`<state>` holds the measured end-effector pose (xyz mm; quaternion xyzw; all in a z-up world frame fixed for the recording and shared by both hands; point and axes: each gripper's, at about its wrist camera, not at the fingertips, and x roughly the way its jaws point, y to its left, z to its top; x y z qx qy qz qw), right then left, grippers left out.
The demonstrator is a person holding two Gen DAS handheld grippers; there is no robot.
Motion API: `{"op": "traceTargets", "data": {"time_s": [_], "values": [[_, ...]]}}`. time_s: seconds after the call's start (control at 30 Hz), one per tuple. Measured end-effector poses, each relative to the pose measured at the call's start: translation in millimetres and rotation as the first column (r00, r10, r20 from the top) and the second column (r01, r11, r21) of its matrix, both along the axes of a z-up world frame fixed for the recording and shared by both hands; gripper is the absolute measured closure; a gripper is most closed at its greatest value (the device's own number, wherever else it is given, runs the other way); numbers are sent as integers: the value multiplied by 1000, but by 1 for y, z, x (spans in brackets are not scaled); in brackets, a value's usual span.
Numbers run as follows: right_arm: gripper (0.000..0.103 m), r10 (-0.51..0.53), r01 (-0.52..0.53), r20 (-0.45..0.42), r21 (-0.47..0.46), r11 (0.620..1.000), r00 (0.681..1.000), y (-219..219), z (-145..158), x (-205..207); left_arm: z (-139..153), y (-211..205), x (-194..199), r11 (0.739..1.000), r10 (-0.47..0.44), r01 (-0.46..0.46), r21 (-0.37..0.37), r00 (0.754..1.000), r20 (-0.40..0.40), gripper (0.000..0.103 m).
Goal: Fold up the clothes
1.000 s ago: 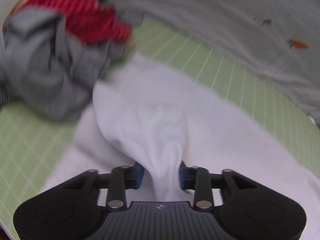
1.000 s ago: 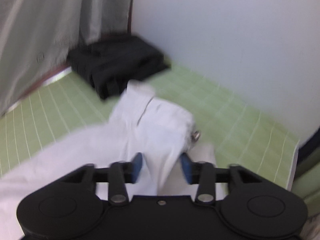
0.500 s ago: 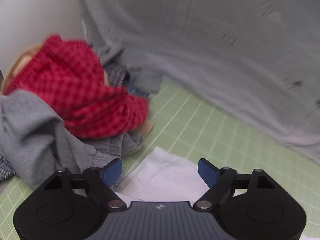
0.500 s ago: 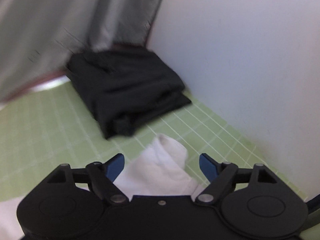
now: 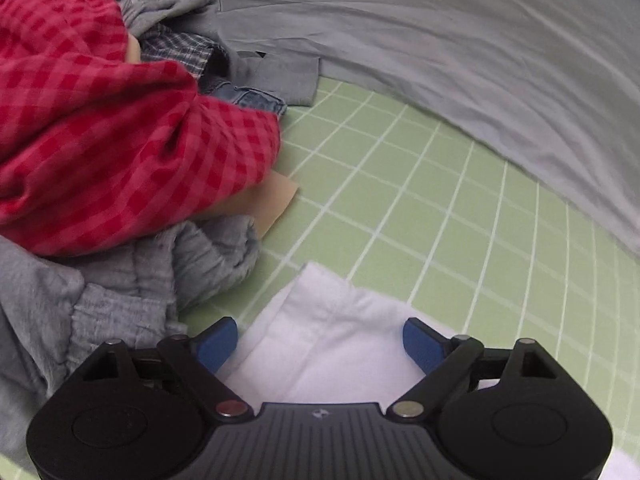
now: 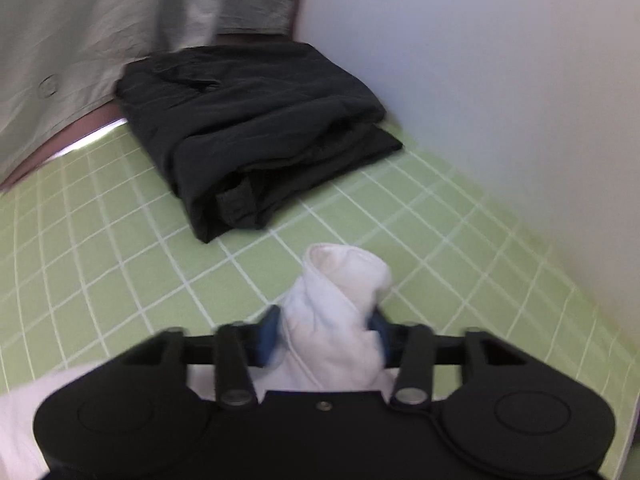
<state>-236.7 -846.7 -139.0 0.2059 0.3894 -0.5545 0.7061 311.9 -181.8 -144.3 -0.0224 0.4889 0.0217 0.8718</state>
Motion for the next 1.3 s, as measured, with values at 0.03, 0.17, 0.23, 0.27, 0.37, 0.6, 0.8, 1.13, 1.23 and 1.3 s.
{"op": "traceTargets", "data": {"time_s": [0.03,0.17,0.23,0.27,0.37,0.6,0.8,1.13,1.23,1.3], "values": [[79,22,-22,-1,-12,1000,1000,3,3,1,2,-1,0,1000,-1,1,4,1000,12,27],[85,57,-55,34,-66,996,998,12,24,3,14,-1,3,999,-44,44,-18,999,23,90],[86,81,-74,76,-95,993,994,12,40,3,30,-1,5,998,-64,65,-18,997,42,93],[86,96,-85,97,-111,990,991,12,48,3,42,-2,6,997,-80,81,-15,995,65,94],[86,130,-103,172,-157,982,976,6,75,4,94,-7,12,988,-141,149,-30,973,184,94],[85,126,-46,345,-231,972,930,-24,104,34,168,-47,65,985,-150,172,-2,865,480,77],[43,128,-74,203,-256,964,971,-23,94,83,134,-83,62,990,-134,105,89,891,433,24],[23,151,-138,87,-144,980,985,71,55,53,27,-87,-71,973,-227,231,-24,967,120,21],[20,152,-145,57,-110,983,987,93,44,54,14,-109,-76,968,-248,249,5,963,108,20],[19,151,-148,29,-92,985,988,103,37,57,7,-127,-77,966,-257,252,59,962,98,20]]}}
